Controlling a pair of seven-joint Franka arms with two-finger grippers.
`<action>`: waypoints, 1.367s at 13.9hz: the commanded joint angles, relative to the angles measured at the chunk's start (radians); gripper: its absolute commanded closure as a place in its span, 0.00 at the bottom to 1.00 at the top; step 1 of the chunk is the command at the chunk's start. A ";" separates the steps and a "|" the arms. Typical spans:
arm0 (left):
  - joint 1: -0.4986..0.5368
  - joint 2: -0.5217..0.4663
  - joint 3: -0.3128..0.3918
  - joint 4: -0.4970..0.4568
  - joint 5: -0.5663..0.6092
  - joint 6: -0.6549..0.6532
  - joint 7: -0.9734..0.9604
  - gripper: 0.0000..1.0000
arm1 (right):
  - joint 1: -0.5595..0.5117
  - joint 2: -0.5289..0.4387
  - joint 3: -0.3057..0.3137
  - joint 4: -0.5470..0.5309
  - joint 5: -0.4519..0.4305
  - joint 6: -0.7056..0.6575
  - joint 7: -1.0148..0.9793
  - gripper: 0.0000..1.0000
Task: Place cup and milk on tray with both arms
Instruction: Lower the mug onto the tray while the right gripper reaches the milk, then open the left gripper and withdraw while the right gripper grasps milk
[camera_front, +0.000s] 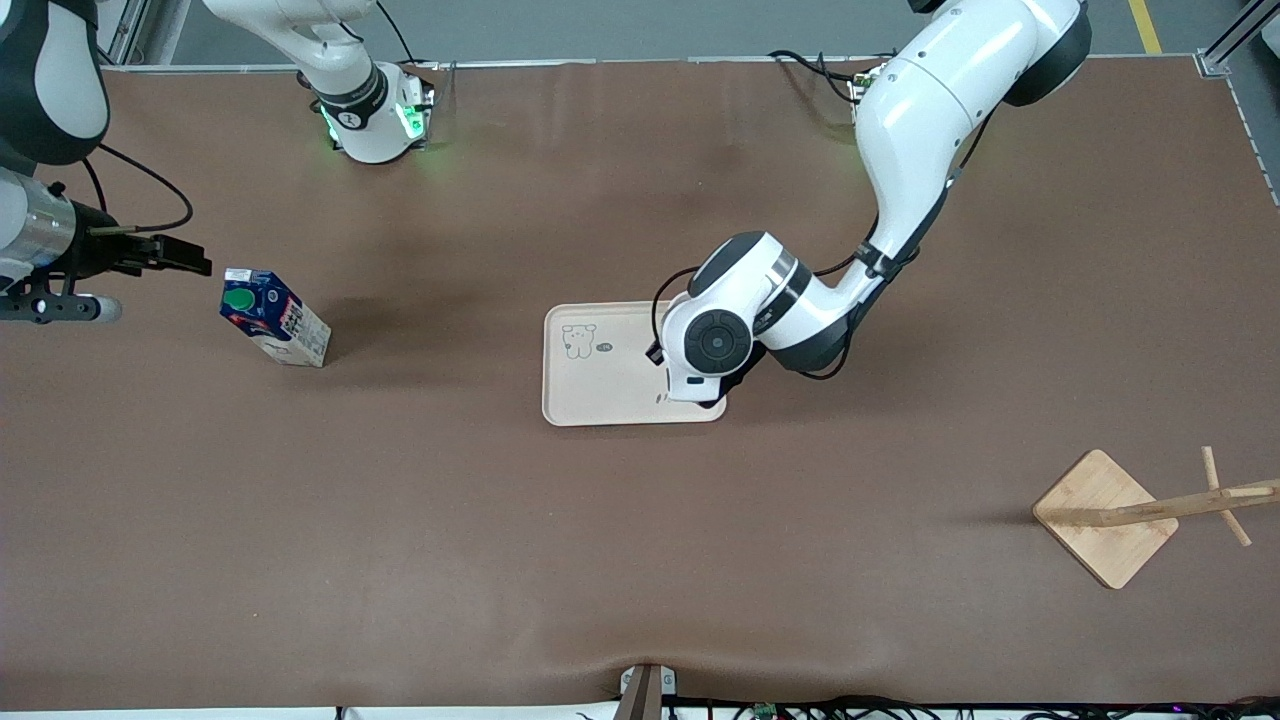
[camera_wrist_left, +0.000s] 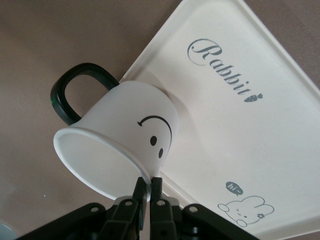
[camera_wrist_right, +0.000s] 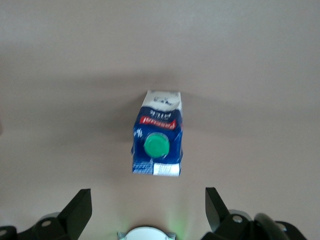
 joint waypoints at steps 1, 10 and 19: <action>-0.026 0.017 0.016 0.034 -0.002 -0.025 0.016 1.00 | -0.015 -0.042 0.008 -0.096 -0.013 0.097 0.011 0.00; -0.020 -0.067 0.006 0.053 -0.003 -0.078 0.039 0.00 | -0.012 -0.045 0.009 -0.260 -0.015 0.274 0.012 0.00; 0.187 -0.382 0.022 0.048 0.102 -0.210 0.298 0.00 | -0.009 -0.039 0.011 -0.389 -0.015 0.418 0.041 0.00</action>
